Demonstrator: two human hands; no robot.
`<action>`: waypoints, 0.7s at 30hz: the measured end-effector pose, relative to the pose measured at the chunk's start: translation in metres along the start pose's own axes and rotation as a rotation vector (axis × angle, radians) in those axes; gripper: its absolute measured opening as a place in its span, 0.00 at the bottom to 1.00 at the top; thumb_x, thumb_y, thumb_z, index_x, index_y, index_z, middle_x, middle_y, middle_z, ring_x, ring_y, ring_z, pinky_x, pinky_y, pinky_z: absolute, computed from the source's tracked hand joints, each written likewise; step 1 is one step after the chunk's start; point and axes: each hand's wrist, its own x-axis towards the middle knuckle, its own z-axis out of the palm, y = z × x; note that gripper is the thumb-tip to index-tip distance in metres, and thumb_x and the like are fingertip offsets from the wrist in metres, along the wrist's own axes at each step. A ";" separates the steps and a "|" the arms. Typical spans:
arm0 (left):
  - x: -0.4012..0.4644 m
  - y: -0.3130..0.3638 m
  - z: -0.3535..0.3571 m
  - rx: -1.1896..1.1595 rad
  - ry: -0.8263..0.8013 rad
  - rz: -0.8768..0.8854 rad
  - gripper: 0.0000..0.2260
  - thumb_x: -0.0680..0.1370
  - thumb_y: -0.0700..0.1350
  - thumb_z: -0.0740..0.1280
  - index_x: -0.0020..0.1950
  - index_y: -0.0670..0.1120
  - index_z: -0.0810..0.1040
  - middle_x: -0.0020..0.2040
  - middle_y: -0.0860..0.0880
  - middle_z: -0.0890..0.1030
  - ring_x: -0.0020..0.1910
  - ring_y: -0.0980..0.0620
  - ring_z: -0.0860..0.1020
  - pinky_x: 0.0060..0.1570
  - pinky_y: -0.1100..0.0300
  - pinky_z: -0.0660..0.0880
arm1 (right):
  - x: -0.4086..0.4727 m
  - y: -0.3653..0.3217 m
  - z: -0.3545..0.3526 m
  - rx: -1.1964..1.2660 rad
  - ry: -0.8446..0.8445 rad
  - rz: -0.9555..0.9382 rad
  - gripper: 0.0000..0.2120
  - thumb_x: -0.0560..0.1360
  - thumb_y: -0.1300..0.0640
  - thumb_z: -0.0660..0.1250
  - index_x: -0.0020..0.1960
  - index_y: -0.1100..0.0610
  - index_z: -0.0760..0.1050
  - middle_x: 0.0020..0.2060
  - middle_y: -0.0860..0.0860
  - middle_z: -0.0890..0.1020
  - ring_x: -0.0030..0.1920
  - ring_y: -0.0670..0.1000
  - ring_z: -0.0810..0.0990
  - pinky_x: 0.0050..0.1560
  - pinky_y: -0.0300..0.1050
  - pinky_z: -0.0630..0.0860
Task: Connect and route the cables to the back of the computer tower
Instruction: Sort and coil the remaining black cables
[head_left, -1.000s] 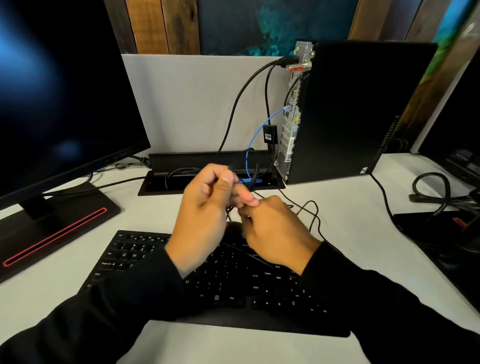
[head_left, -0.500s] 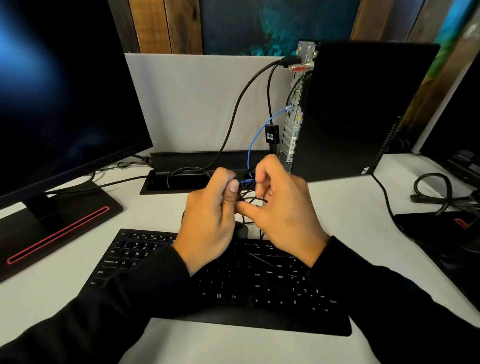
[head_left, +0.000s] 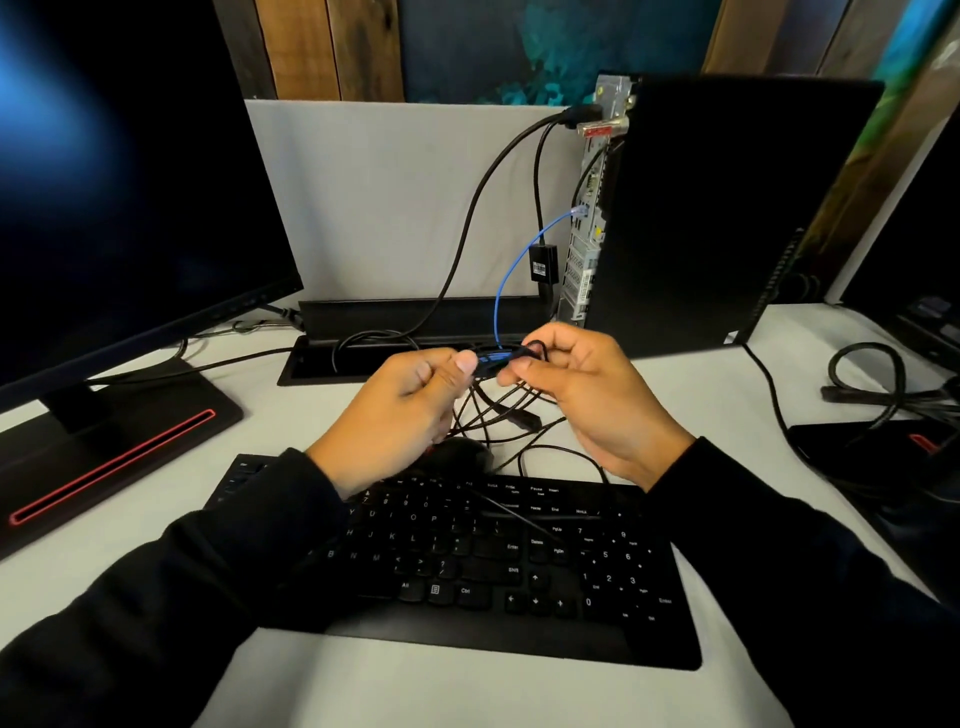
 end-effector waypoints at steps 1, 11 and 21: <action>0.000 0.001 0.001 -0.075 -0.004 -0.018 0.18 0.82 0.56 0.59 0.35 0.52 0.70 0.29 0.50 0.61 0.26 0.50 0.64 0.34 0.53 0.66 | -0.001 -0.003 0.002 0.195 -0.080 0.049 0.07 0.79 0.69 0.65 0.45 0.59 0.75 0.36 0.58 0.83 0.45 0.54 0.84 0.58 0.46 0.78; 0.000 0.009 0.006 -0.584 -0.005 -0.145 0.17 0.83 0.51 0.61 0.39 0.42 0.72 0.30 0.51 0.59 0.25 0.54 0.59 0.40 0.56 0.76 | -0.003 0.002 -0.006 0.415 -0.168 0.082 0.08 0.76 0.57 0.67 0.42 0.59 0.71 0.26 0.45 0.62 0.25 0.44 0.60 0.39 0.44 0.76; 0.004 0.009 0.002 -0.599 -0.019 -0.109 0.13 0.86 0.43 0.57 0.42 0.42 0.71 0.33 0.49 0.58 0.28 0.53 0.58 0.35 0.59 0.71 | 0.002 0.006 -0.013 0.358 -0.107 -0.002 0.10 0.80 0.63 0.65 0.43 0.56 0.82 0.30 0.52 0.71 0.33 0.51 0.73 0.45 0.53 0.80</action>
